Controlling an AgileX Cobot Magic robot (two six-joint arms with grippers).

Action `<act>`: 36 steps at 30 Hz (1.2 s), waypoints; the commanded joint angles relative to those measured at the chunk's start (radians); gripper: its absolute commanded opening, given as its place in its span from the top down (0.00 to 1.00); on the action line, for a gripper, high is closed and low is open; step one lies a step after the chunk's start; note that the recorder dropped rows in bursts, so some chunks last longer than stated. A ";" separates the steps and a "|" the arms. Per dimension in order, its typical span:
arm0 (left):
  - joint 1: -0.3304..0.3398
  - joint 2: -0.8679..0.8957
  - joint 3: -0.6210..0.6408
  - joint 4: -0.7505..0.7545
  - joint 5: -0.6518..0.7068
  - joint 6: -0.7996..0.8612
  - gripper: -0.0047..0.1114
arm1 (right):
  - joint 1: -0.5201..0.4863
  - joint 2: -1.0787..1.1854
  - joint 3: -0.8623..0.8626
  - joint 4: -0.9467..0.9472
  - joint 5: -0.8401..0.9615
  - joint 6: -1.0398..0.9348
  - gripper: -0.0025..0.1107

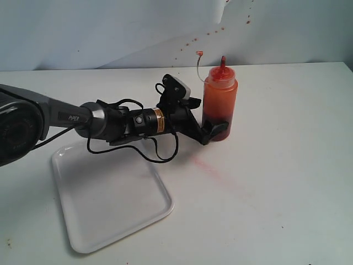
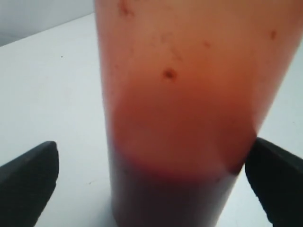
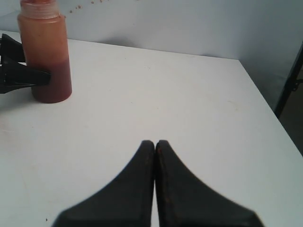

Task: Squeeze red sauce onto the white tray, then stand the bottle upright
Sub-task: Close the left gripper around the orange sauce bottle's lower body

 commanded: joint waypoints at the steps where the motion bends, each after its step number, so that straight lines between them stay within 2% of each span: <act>1: -0.005 0.017 -0.009 0.020 -0.002 -0.021 0.06 | 0.000 -0.006 0.003 0.002 -0.001 0.003 0.98; 6: -0.007 0.062 -0.027 0.020 -0.080 -0.021 0.06 | 0.000 -0.006 0.003 0.002 -0.001 0.003 0.98; 13: -0.037 0.101 -0.101 0.013 -0.074 -0.024 0.06 | 0.000 -0.006 0.003 0.002 -0.001 0.003 0.98; 16: -0.059 0.122 -0.133 0.007 -0.048 -0.024 0.06 | 0.000 -0.006 0.003 0.002 -0.001 0.003 0.98; 20: -0.087 0.150 -0.185 -0.074 0.070 -0.024 0.06 | 0.000 -0.006 0.003 0.002 -0.001 0.003 0.98; 24: -0.087 0.155 -0.198 -0.152 0.082 -0.016 0.06 | 0.000 -0.006 0.003 0.002 -0.001 0.003 0.98; 36: -0.087 0.155 -0.198 -0.152 0.082 -0.016 0.06 | 0.000 -0.006 0.003 0.002 -0.001 0.003 0.98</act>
